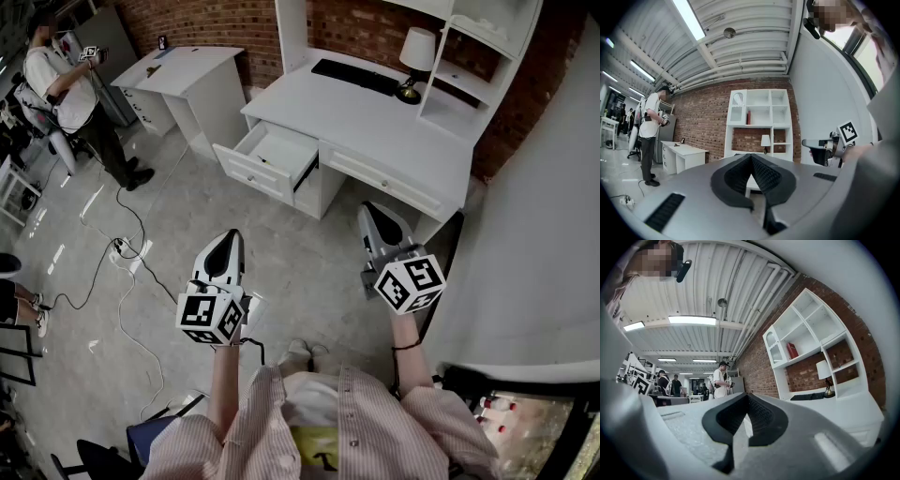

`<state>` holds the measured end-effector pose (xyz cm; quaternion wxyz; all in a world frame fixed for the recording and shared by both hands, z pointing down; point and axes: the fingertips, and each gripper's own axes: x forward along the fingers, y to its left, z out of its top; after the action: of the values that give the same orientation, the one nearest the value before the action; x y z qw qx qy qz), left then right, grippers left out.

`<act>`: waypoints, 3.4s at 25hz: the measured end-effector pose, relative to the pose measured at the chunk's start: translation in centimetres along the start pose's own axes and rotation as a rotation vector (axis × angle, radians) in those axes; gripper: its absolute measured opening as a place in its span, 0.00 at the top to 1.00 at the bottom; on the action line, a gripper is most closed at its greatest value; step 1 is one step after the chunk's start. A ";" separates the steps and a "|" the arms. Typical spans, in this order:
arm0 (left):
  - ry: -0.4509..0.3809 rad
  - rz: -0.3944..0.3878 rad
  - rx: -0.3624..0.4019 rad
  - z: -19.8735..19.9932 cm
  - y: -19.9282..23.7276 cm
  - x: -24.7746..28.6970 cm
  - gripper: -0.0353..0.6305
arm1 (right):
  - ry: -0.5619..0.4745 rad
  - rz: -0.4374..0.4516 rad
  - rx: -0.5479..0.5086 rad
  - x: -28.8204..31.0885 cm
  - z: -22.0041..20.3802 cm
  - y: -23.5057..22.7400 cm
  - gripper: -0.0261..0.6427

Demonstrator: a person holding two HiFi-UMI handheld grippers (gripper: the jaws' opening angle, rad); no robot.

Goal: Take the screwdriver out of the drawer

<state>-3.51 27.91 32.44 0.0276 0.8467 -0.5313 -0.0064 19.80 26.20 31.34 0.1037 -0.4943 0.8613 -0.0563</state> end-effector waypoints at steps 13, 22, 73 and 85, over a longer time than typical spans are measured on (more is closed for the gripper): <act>0.016 0.011 -0.012 -0.8 -0.5 0.7 0.95 | 0.022 0.003 0.033 0.2 -1.3 -1.0 0.95; 0.032 0.035 -0.034 -2.2 -0.1 1.3 0.95 | 0.049 0.025 0.049 1.8 -3.1 -1.7 0.87; 0.228 0.020 -0.239 -10.7 28.9 32.6 0.95 | 0.418 0.033 0.140 44.1 -19.7 -12.1 0.76; 0.386 0.018 -0.320 -16.0 33.4 41.6 0.95 | 0.690 0.086 0.151 52.2 -28.8 -14.8 0.76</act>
<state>-14.84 -23.39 50.99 0.2624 0.8122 -0.5161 0.0715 -0.12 -26.52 55.89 -0.1549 -0.4005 0.8588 -0.2793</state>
